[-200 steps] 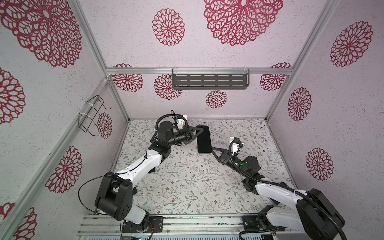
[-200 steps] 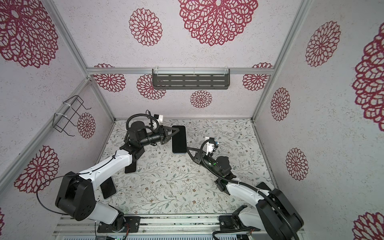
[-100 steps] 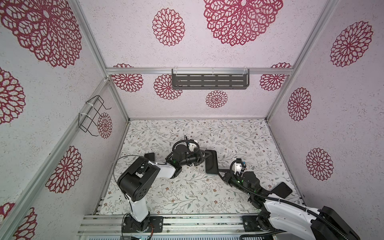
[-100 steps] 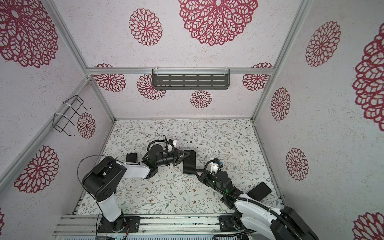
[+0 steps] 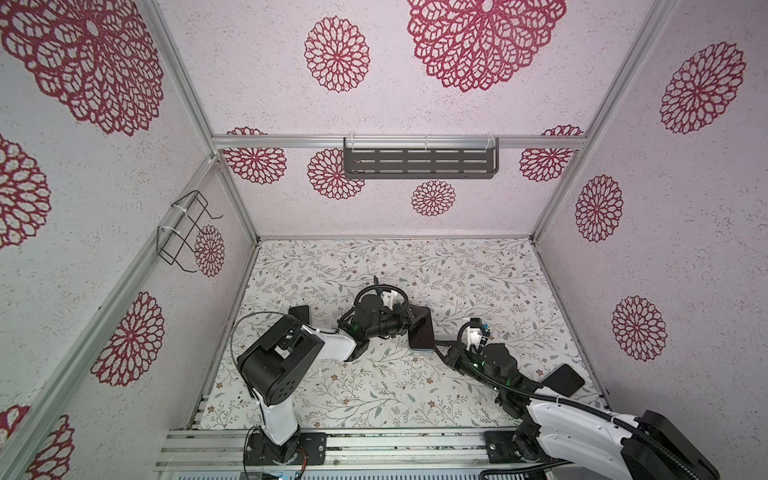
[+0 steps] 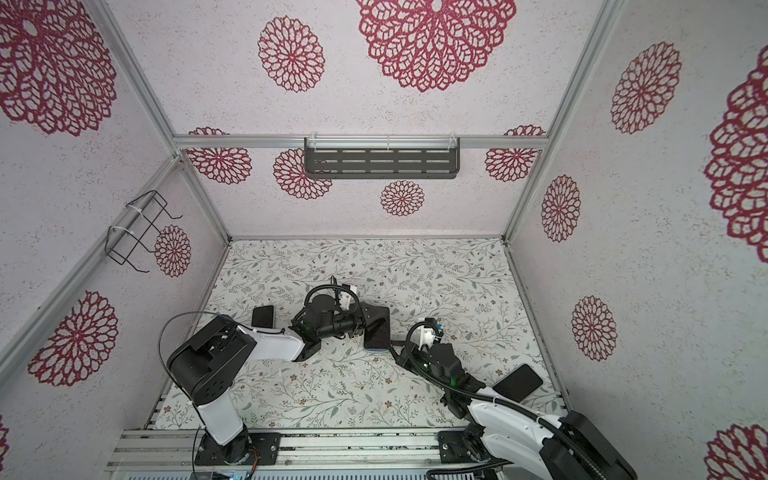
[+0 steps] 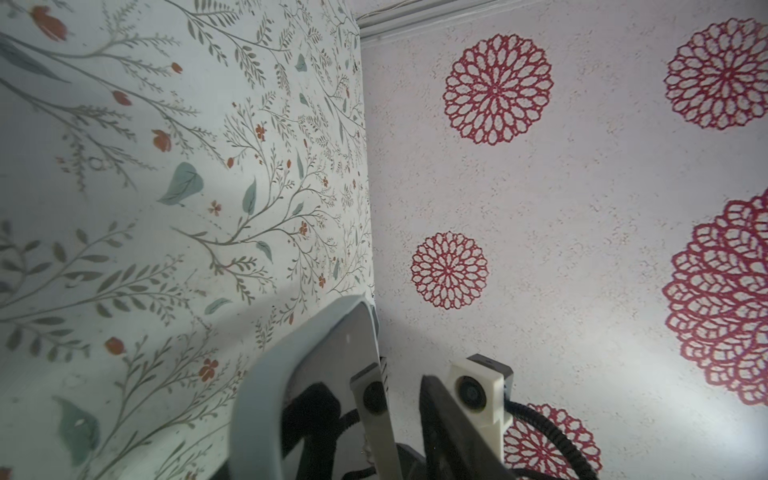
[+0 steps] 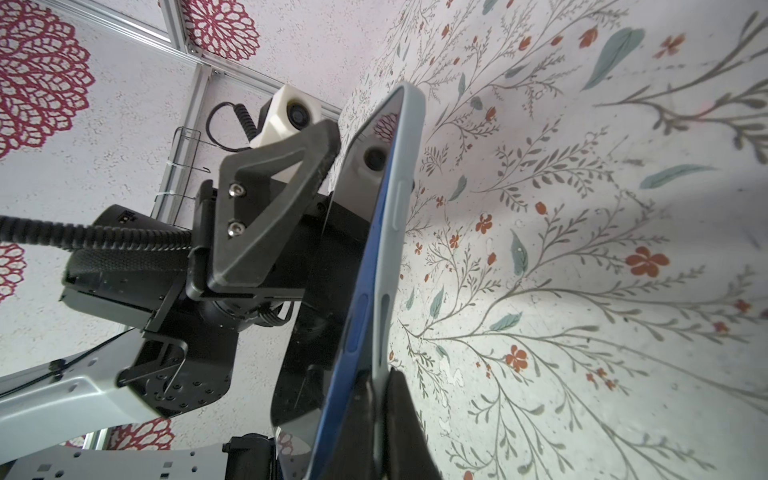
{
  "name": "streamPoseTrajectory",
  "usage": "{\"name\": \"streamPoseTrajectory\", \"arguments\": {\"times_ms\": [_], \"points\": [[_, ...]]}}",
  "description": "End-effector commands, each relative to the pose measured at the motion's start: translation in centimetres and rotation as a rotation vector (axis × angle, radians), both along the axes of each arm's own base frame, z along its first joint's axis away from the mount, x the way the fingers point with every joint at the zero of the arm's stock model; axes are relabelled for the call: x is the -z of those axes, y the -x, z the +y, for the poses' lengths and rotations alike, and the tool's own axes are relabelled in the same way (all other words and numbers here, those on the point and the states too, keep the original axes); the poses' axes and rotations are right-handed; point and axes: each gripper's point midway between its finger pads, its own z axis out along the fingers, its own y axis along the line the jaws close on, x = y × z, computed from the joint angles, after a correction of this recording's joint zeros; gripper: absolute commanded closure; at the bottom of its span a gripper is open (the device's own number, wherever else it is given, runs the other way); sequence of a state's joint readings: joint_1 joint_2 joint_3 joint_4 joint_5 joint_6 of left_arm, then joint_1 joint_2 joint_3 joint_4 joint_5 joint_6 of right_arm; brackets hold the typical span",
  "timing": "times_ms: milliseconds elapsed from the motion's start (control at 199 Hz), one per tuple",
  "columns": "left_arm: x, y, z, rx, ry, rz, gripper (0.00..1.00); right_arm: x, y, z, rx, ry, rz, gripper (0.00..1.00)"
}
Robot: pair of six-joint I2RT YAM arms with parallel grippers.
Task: Take the phone out of the phone case
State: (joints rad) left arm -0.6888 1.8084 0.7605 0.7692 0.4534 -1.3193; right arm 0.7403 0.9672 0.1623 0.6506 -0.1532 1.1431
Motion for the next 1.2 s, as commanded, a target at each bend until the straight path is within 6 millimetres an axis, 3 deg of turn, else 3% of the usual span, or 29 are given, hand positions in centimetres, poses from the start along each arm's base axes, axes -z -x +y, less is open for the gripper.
{"name": "streamPoseTrajectory", "arguments": {"times_ms": [0, 171, 276, 427, 637, 793, 1054, 1200], "points": [[0.4, 0.2, 0.5, -0.016, -0.065, -0.029, 0.44, -2.2, -0.5, 0.4, 0.001, -0.025, -0.084, 1.00], [0.9, 0.4, 2.6, -0.054, -0.261, -0.057, 0.32, -0.9, -0.4, -0.2, 0.013, 0.038, -0.067, 1.00], [0.8, 0.6, 3.6, -0.065, -0.326, -0.079, 0.15, -0.3, -0.4, -0.4, 0.018, 0.071, -0.062, 1.00], [-0.3, 1.2, 4.3, -0.047, -0.405, -0.165, 0.09, 0.4, -0.3, -0.5, 0.013, 0.102, -0.047, 1.00], [-3.4, 3.8, 4.6, 0.080, -0.658, -0.439, 0.07, 0.8, -0.4, -0.7, 0.012, 0.158, -0.039, 1.00], [-4.4, 6.4, 4.2, 0.191, -0.739, -0.610, 0.07, 0.9, -0.3, -0.6, 0.007, 0.167, -0.035, 1.00], [-3.7, 10.7, 1.8, 0.394, -0.808, -0.831, 0.08, 1.0, -0.2, -0.7, 0.003, 0.173, -0.028, 1.00], [-2.2, 11.7, 0.4, 0.473, -0.841, -0.872, 0.10, 0.9, -0.1, -0.7, 0.001, 0.174, -0.028, 1.00]]}}
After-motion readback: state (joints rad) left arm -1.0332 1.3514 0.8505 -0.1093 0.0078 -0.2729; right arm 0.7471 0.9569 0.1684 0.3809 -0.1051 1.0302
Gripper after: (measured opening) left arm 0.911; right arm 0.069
